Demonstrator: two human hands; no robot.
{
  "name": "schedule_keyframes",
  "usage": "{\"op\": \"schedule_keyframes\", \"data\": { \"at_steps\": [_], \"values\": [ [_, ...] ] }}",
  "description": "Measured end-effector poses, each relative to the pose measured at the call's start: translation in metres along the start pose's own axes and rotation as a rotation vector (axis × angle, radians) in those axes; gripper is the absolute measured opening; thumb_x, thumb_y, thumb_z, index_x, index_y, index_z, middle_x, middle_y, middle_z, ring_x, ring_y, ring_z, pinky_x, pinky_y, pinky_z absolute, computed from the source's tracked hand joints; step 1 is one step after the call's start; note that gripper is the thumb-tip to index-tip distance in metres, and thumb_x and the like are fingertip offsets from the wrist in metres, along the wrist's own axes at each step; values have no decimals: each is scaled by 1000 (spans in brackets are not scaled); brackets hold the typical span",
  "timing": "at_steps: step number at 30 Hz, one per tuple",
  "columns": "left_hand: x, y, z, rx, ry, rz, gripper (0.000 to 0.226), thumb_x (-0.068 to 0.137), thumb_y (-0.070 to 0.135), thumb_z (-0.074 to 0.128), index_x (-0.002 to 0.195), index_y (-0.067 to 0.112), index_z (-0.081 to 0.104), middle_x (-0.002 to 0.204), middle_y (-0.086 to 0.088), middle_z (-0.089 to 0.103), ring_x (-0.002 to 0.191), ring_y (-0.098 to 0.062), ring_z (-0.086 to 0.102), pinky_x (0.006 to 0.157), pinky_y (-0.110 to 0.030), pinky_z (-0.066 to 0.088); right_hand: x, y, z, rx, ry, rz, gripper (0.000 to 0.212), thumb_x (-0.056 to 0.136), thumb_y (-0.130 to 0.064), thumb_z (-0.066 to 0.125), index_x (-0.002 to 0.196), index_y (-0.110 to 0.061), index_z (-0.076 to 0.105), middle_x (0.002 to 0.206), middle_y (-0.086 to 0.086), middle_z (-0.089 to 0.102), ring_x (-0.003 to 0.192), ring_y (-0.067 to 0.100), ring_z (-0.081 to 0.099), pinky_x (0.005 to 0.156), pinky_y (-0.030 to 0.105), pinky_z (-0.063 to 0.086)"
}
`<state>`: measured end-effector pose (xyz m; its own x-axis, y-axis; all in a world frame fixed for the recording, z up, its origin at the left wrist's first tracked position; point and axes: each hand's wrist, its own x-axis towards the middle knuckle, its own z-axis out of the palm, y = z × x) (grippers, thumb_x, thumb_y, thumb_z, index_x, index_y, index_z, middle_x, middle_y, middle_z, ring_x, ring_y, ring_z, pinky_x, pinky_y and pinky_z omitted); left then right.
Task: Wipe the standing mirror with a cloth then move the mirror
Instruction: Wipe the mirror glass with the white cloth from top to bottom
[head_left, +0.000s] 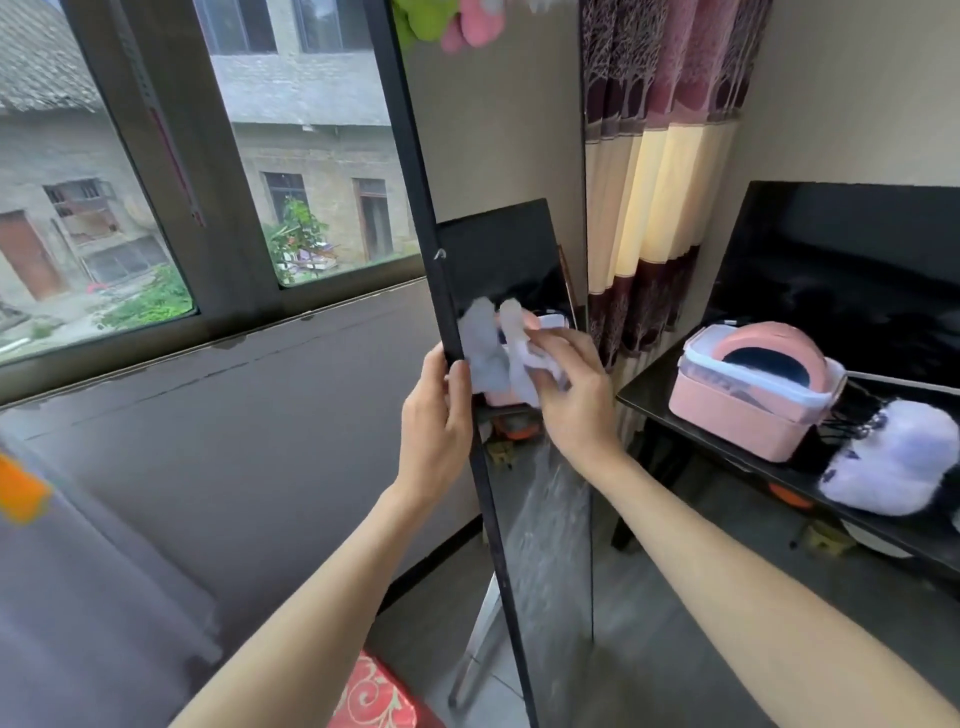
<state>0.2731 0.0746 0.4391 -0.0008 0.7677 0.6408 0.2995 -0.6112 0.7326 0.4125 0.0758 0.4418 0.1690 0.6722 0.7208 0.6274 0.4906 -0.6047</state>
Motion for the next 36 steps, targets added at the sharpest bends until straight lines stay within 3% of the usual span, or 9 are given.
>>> {"op": "schedule_keyframes", "data": {
  "at_steps": [6,9,12,16,21,25,29,32,36],
  "values": [
    [-21,-26,3,-172,-107,-145,38,101,10,36,69,28,47,60,22,51,59,5,42,60,-9,34,-55,17,36,81,48,69,29,82,-6,61,110,-8,66,106,10,57,102,5,50,93,6,39],
    [-32,-35,1,-183,-120,-189,45,100,7,37,59,26,39,49,21,48,50,7,41,53,-6,30,-124,48,42,221,-68,505,27,84,1,61,102,-19,64,99,-2,55,90,1,56,85,17,39],
    [-40,-40,1,-213,-158,-238,53,99,4,39,51,25,31,42,20,44,45,7,40,50,-5,28,-143,62,35,112,-256,803,28,90,-6,56,116,-12,62,101,0,50,101,20,57,82,18,34],
    [-36,-49,-1,-286,-249,-295,37,94,28,48,60,20,60,64,17,58,66,2,49,68,-17,41,-96,25,25,31,-5,514,28,91,-14,53,116,-3,59,106,2,49,99,9,48,80,4,34],
    [-29,-53,-5,-299,-304,-285,64,80,50,47,72,-13,54,74,-11,48,73,-17,40,68,-30,33,-84,1,42,3,119,150,26,85,-10,52,105,-1,67,95,0,49,90,3,51,86,2,34],
    [-32,-61,-7,-301,-293,-316,56,80,49,46,63,-4,53,71,-4,46,70,-12,40,66,-26,33,-143,36,59,84,37,709,21,88,-3,54,105,-1,65,92,5,53,77,-3,50,73,11,36],
    [-53,-60,-3,-231,-327,-291,44,93,23,50,57,21,26,53,14,25,53,-2,23,52,-16,20,-169,71,53,-190,-356,1116,19,88,-6,45,95,-6,62,91,14,59,89,31,60,78,33,49],
    [-65,-66,2,-203,-318,-296,47,94,13,52,56,29,30,49,14,31,50,-1,30,53,-13,23,-152,67,42,-66,-112,1182,25,90,-9,47,111,-7,59,109,13,64,89,24,59,81,35,52],
    [-75,-73,11,-225,-321,-304,43,94,13,52,56,27,40,51,14,36,53,-1,32,54,-13,26,-123,34,41,119,181,793,29,90,-13,55,119,-11,52,105,-6,54,97,9,54,83,15,45]
  ]
}}
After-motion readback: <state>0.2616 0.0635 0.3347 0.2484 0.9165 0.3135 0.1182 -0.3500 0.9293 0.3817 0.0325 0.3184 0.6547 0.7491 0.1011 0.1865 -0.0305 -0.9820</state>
